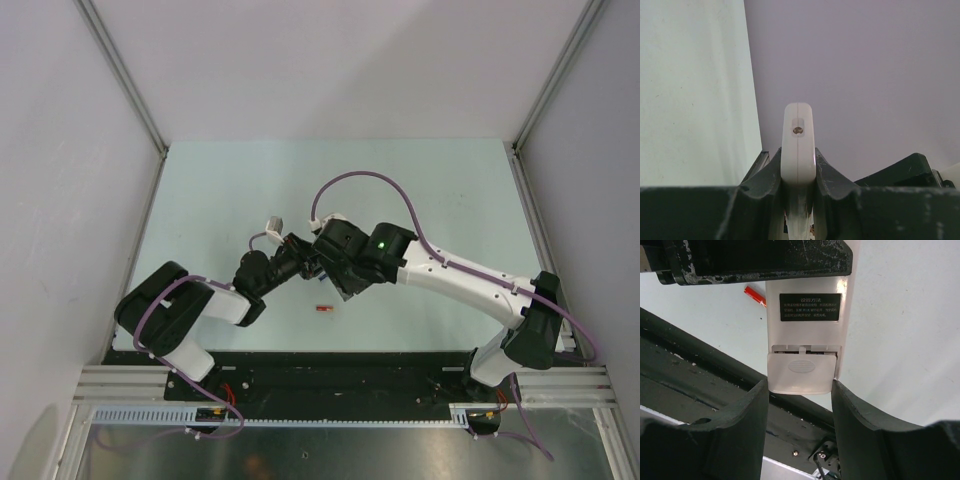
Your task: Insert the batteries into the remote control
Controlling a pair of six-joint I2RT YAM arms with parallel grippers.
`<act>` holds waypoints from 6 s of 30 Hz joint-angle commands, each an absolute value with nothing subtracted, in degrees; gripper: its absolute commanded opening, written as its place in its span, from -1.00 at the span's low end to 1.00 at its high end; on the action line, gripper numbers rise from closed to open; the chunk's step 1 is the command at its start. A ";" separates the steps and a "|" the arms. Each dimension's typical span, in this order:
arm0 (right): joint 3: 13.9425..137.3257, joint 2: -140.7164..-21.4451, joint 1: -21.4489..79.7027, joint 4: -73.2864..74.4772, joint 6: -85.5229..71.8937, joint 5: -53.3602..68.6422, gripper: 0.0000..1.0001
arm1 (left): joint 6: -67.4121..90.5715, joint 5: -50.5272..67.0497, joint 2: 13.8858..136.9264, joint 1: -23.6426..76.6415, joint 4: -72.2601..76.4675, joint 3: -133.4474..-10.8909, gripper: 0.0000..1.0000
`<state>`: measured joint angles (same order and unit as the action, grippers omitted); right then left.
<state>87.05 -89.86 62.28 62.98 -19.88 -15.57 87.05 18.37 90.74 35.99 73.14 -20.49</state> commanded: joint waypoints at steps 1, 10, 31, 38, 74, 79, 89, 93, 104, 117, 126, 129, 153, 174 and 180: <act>86.75 -88.15 61.52 62.93 -19.86 -16.00 -0.53 | 88.59 18.90 89.03 36.56 79.63 -21.45 -1.00; 86.57 -87.36 59.86 62.49 -19.16 -14.86 -0.53 | 88.59 19.07 88.86 36.47 79.80 -21.27 -1.00; 86.04 -87.36 59.15 61.61 -18.72 -13.36 -0.43 | 88.77 19.51 88.95 36.56 80.24 -21.80 -0.99; 86.04 -87.63 58.62 61.70 -18.54 -13.36 -0.41 | 88.95 19.95 88.68 36.47 80.33 -21.80 -1.00; 86.66 -87.45 57.92 62.58 -18.46 -14.76 0.18 | 91.93 19.42 91.49 36.47 80.51 -22.41 -1.00; 87.01 -87.45 57.92 62.58 -18.46 -14.85 0.22 | 92.02 19.42 91.67 36.65 80.51 -22.32 -1.00; 88.24 -87.80 58.01 62.75 -18.90 -14.85 0.36 | 91.76 19.25 92.46 36.83 80.60 -22.50 -0.99; 88.68 -87.80 58.01 62.49 -19.16 -14.24 0.43 | 91.76 19.34 92.90 37.18 80.60 -22.76 -0.99; 89.38 -87.80 58.01 62.14 -19.42 -13.71 0.56 | 91.76 19.07 93.08 37.09 80.60 -22.68 -1.00; 83.86 -77.27 48.01 51.87 -23.55 -0.53 0.66 | 91.85 19.25 92.99 37.09 80.60 -22.59 -1.00; 69.97 -69.09 37.71 37.99 -29.09 19.50 0.68 | 93.87 21.35 91.41 37.09 81.74 -21.54 -1.00; 65.58 -67.50 34.99 33.42 -30.67 25.47 0.68 | 94.48 22.50 90.71 37.00 82.18 -21.27 -0.99; 44.56 -64.60 26.89 4.48 -47.03 54.05 0.57 | 93.60 24.17 89.12 37.00 82.44 -24.43 -1.00; 44.21 -67.76 29.71 6.59 -45.09 54.84 0.07 | 93.52 24.35 87.01 36.91 82.53 -24.35 -1.00; 44.12 -67.94 29.79 6.86 -45.17 54.49 -0.11 | 93.34 24.26 86.49 37.00 82.53 -24.26 -1.00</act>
<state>44.10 -67.75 29.52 7.05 -45.82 53.45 93.47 24.18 88.97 36.73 74.35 -22.74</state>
